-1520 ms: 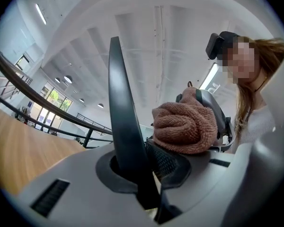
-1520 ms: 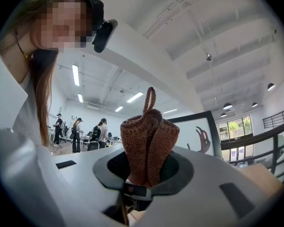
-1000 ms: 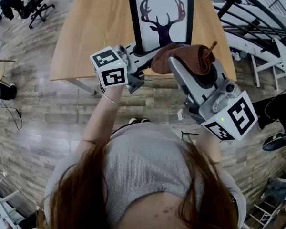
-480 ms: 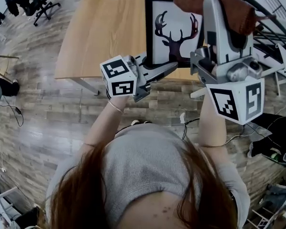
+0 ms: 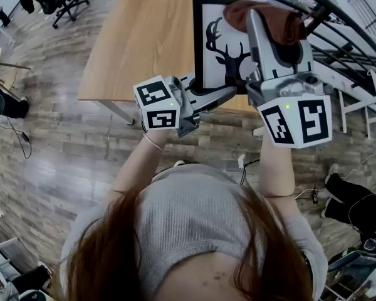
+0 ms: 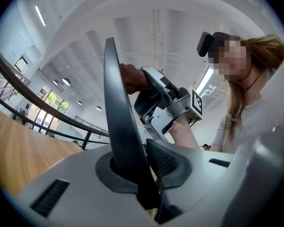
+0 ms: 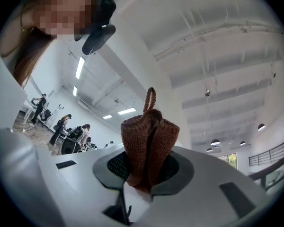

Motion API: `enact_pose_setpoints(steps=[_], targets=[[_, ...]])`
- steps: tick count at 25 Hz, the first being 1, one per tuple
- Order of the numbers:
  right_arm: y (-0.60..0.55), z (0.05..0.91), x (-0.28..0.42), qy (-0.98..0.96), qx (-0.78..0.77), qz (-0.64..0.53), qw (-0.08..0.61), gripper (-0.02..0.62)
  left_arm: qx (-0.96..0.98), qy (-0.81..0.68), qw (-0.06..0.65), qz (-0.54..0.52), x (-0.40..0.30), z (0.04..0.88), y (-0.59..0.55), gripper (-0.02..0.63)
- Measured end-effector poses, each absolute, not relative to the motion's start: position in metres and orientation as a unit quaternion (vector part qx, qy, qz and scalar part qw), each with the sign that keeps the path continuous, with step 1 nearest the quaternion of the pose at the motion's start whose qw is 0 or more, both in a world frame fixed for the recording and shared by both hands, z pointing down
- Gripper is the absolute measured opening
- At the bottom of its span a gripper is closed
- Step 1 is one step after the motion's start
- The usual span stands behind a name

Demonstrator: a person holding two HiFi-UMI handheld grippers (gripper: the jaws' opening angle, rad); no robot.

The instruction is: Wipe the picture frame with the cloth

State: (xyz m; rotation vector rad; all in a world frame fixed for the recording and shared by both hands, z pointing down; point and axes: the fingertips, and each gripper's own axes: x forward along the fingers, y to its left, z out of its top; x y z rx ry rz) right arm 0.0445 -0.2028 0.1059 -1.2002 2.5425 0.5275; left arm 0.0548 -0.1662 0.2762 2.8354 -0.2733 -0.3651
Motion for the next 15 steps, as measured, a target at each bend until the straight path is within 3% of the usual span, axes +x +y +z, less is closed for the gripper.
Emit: enact_pose_setpoints(steps=[15], targets=[[-0.195,0.133,0.046,0.887,-0.421,0.144,0.124,0.097,0.979,-0.085,0.136,-0.123,0.055,0.278,-0.166,0.068]])
